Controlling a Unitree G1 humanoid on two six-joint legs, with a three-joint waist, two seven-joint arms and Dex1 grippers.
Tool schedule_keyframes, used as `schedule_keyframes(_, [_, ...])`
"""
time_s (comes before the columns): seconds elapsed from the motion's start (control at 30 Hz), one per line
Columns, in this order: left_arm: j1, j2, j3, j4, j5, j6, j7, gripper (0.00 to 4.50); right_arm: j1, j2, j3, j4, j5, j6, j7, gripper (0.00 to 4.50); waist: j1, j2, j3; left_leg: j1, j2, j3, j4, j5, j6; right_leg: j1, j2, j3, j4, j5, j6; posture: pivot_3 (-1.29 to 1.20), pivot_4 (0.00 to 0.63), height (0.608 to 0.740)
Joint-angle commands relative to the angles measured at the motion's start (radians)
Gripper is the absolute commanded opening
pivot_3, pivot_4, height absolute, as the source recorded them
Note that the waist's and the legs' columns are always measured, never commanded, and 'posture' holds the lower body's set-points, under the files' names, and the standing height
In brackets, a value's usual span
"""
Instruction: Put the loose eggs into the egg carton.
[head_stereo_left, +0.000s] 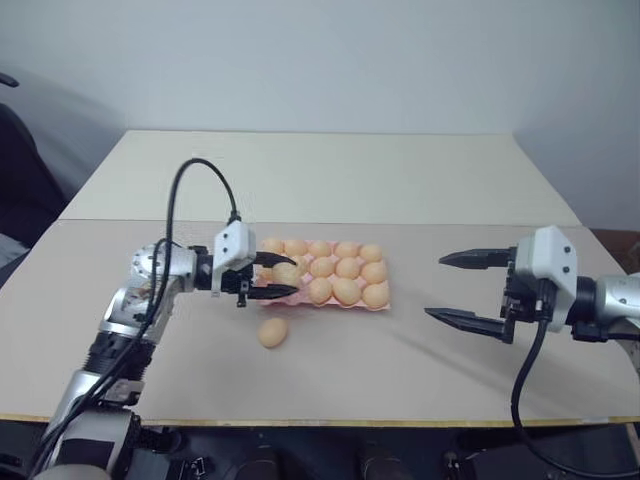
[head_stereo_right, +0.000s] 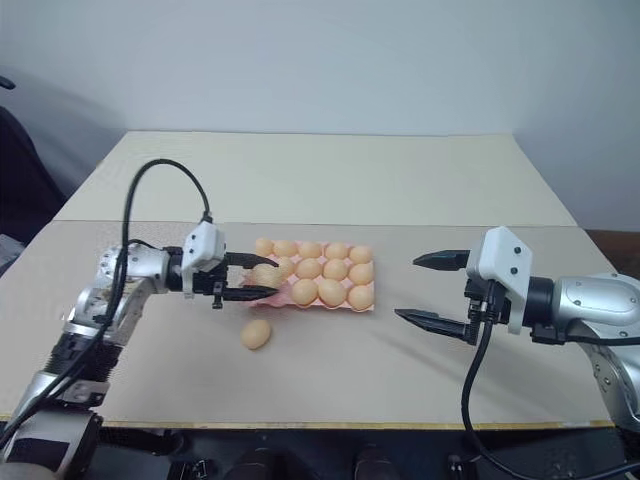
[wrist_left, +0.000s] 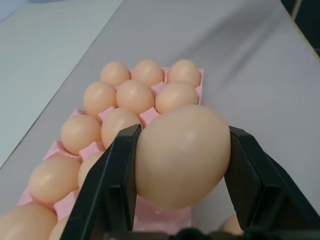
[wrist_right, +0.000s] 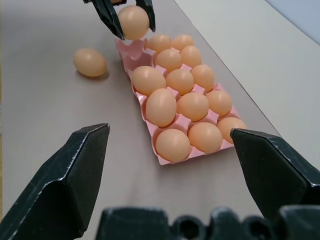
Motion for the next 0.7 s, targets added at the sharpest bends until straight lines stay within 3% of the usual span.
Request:
schedule_keyframes(0.03, [-0.031, -0.007, -0.024, 0.05, 0.083, -0.059, 0.05, 2.84, 0.015, -0.007, -0.058, -0.049, 0.024, 0.004, -0.02, 4.5, 0.002, 0.0, 0.0, 0.0, 0.0, 0.0, 0.0, 0.0, 0.0, 0.0, 0.0, 0.0, 0.0, 0.0, 0.0, 0.0, 0.15, 0.74])
schedule_keyframes(0.2, [-0.045, -0.026, -0.001, 0.059, 0.069, -0.053, 0.057, 4.48, 0.035, -0.006, -0.082, -0.07, 0.051, 0.019, -0.038, 4.5, 0.009, 0.0, 0.0, 0.0, 0.0, 0.0, 0.001, 0.0, 0.0, 0.001, 0.0, 0.0, 0.0, 0.0, 0.0, 0.0, 0.15, 0.74])
schedule_keyframes(0.4, [-0.029, 0.0, 0.081, -0.005, -0.011, -0.01, 0.05, 4.48, 0.041, -0.003, -0.081, -0.076, 0.067, 0.021, -0.045, 4.5, 0.008, 0.0, 0.0, 0.0, 0.0, 0.0, 0.001, 0.0, 0.0, 0.001, 0.0, -0.001, 0.0, 0.0, 0.0, 0.0, 0.15, 0.74])
schedule_keyframes(0.7, [0.212, 0.269, 0.337, -0.2, -0.209, 0.128, -0.064, 4.48, -0.037, -0.004, -0.01, 0.008, 0.053, -0.01, 0.012, 4.5, -0.019, 0.0, 0.0, 0.001, 0.001, 0.0, 0.0, 0.0, 0.0, 0.001, -0.001, 0.0, 0.001, 0.0, 0.0, 0.0, 0.15, 0.74])
